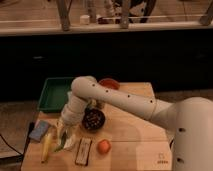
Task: Place pepper in paper cup
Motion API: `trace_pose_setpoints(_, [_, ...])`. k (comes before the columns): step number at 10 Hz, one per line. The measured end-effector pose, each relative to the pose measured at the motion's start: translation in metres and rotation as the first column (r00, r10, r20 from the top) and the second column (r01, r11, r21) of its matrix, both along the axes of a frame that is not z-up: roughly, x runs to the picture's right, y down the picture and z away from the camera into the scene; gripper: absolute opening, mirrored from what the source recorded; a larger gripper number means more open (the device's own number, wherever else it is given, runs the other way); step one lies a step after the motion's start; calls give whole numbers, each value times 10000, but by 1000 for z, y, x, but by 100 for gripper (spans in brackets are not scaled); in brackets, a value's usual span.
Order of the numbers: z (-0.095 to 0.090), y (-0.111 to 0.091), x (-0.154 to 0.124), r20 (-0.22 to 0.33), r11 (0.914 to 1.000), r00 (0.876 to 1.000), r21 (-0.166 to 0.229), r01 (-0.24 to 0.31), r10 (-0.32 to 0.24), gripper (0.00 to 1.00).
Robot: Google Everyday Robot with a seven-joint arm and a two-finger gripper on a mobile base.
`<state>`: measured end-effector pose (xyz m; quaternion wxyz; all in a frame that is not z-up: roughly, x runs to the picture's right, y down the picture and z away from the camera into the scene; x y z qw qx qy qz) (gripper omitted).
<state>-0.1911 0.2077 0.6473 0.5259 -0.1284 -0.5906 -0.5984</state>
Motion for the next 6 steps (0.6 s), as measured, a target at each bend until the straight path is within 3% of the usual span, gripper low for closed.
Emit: trace_pose_setpoints(6, [10,2,-3,193,9996,9997,-238,-159,164,4])
